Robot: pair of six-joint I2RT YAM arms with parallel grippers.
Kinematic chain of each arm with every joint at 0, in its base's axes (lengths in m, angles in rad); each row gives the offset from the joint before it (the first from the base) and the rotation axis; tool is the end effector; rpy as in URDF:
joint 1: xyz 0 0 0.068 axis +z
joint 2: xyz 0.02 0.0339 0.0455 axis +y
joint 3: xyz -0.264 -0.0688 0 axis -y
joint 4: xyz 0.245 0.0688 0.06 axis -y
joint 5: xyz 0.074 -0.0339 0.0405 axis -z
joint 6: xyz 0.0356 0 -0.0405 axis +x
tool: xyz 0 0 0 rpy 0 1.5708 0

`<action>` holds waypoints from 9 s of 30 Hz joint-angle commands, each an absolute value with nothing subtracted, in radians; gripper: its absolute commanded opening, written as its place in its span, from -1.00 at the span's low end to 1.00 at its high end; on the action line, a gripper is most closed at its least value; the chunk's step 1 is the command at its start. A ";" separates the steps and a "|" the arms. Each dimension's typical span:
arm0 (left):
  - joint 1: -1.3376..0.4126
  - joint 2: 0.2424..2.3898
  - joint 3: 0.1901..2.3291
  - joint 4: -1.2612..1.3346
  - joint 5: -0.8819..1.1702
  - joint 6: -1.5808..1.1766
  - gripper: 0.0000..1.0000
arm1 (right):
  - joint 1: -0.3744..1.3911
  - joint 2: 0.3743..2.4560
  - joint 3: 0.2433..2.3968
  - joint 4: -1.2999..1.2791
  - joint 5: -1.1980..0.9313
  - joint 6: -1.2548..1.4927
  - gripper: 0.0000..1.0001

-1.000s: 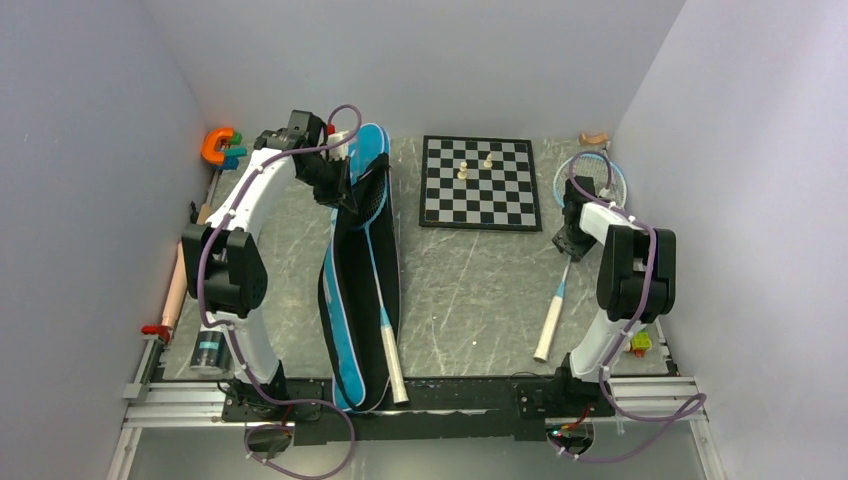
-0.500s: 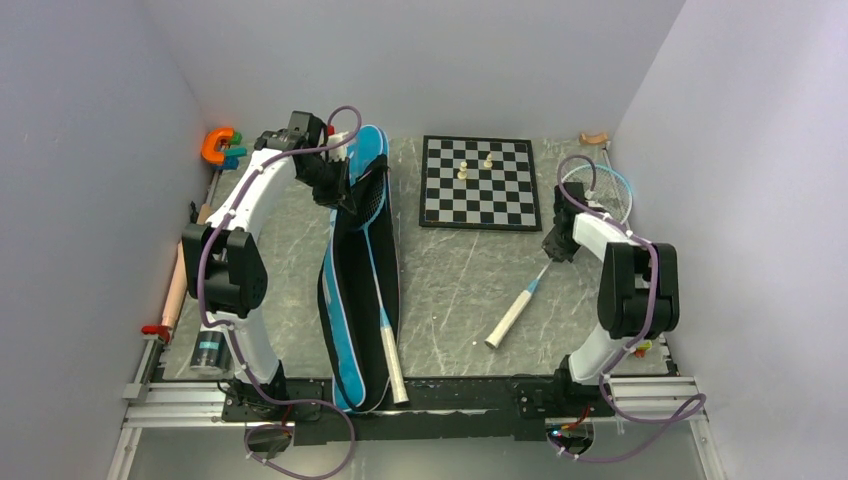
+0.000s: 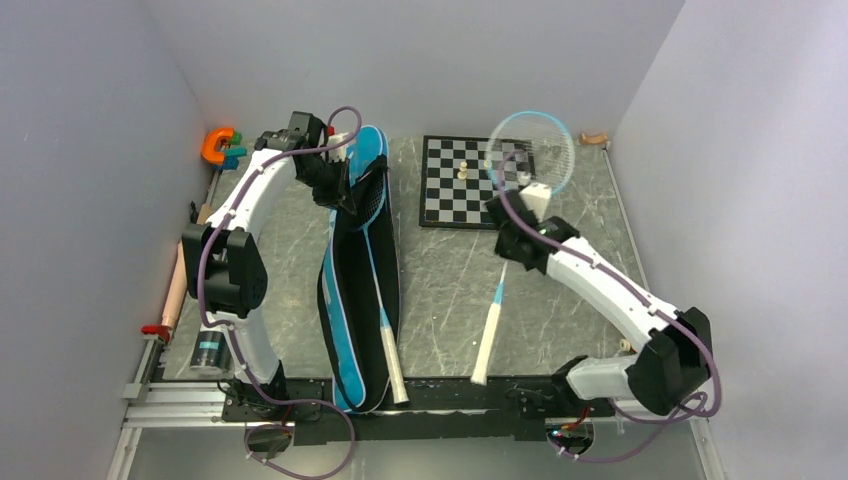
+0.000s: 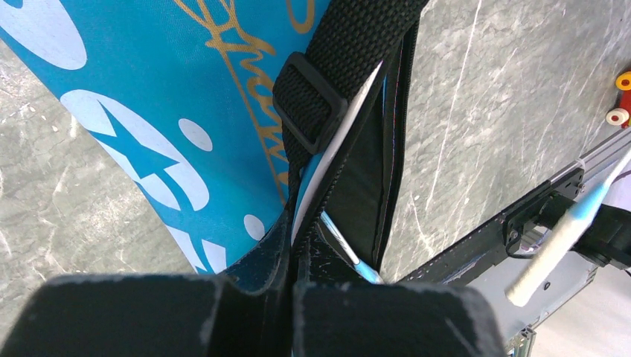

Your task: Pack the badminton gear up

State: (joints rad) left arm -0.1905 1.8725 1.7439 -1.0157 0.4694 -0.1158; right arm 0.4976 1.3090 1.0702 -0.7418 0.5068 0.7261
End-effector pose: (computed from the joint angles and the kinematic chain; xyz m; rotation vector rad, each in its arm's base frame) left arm 0.3827 -0.0902 0.2974 0.2408 2.6955 -0.7279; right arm 0.2388 0.1101 0.2815 0.4571 2.3415 -0.0889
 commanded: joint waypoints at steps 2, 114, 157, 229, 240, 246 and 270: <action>-0.194 1.860 1.811 -1.042 0.476 -0.114 -1.00 | 0.777 1.233 1.133 -0.990 0.595 0.758 -1.00; -0.264 1.871 1.843 -1.080 0.542 -0.047 -1.00 | 0.834 1.583 1.213 -0.079 0.113 0.567 0.31; -0.263 1.740 1.704 -1.009 0.792 -0.021 0.16 | 0.719 1.574 1.043 0.227 -0.357 0.764 -1.00; -0.391 1.477 1.303 -0.957 0.846 0.347 0.99 | 0.693 1.457 0.971 0.054 -0.281 0.786 -1.00; -0.438 1.505 1.246 -0.884 0.853 0.340 0.99 | 0.693 1.486 1.005 0.063 -0.303 0.791 -1.00; -0.499 1.505 1.265 -0.851 0.764 0.290 0.99 | 0.695 1.494 1.023 0.076 -0.310 0.804 -1.00; -0.702 1.473 1.207 -0.703 0.206 0.162 -0.10 | 0.722 1.507 1.069 0.070 -0.290 0.831 -1.00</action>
